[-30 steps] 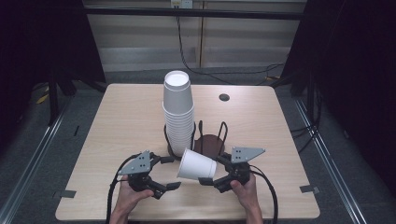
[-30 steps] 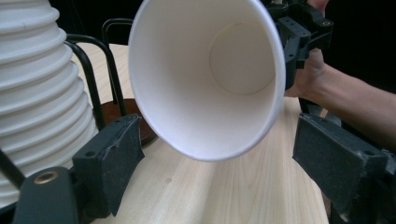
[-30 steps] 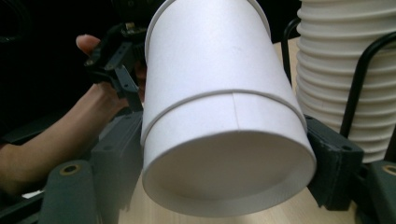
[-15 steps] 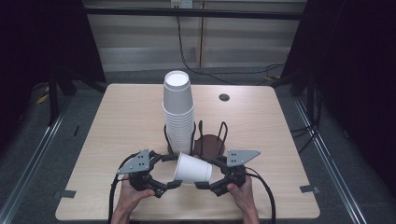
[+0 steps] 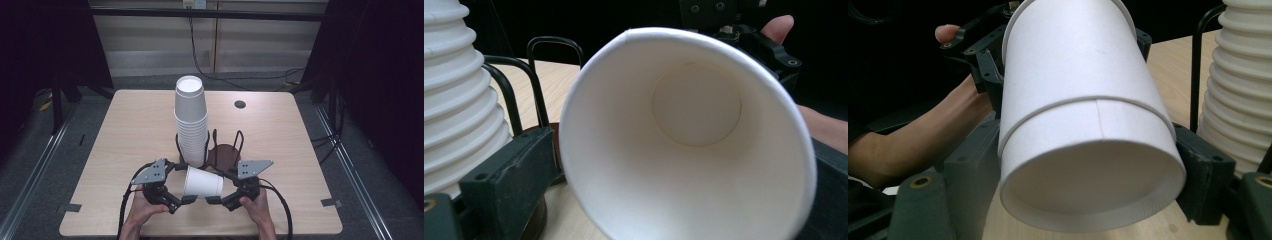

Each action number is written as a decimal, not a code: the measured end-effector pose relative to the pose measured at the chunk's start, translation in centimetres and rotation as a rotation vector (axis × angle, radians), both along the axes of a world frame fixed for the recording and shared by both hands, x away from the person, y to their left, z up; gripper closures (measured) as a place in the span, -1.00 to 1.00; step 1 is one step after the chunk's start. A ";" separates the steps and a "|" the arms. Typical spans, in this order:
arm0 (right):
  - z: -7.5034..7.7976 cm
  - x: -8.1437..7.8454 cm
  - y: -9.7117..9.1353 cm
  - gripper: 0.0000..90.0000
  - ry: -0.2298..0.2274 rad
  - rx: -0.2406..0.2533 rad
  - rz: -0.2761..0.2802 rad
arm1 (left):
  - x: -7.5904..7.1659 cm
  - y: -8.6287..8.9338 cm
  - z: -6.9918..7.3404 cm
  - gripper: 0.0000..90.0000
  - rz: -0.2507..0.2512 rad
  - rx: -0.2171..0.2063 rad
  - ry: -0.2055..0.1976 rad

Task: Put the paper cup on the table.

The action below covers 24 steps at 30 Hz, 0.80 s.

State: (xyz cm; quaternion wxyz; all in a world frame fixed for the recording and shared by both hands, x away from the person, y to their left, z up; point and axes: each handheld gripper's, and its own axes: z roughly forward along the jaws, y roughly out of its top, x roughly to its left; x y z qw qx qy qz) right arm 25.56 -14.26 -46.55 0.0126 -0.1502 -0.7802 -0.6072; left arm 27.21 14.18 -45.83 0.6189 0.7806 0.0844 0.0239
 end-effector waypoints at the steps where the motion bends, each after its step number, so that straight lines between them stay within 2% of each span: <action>1: 0.0 0.0 0.0 -0.48 0.000 -0.003 -0.001 | 0.0 0.0 0.0 -0.93 -0.011 0.004 -0.004; 4: -0.1 0.1 0.1 -0.48 0.000 -0.005 0.002 | 0.1 -0.1 -0.1 -0.89 -0.011 0.008 -0.001; 11: -0.1 0.1 0.0 -0.48 0.002 -0.005 0.001 | 0.3 -0.2 -0.2 -0.89 -0.022 -0.026 0.025; 14: 0.0 0.1 0.0 -0.48 0.002 -0.004 0.003 | 0.2 -0.2 -0.2 -0.89 -0.023 -0.036 0.013; 17: 0.0 0.1 0.1 -0.48 -0.005 -0.008 0.006 | 0.1 -0.1 -0.1 -0.87 -0.027 -0.034 0.019; 22: -0.2 0.2 0.0 -0.51 -0.015 0.012 0.016 | 0.1 0.4 0.2 -0.77 -0.050 -0.040 0.020; 24: -0.3 0.2 0.0 -0.52 -0.010 0.021 0.017 | 0.1 0.5 0.2 -0.73 -0.060 -0.030 0.028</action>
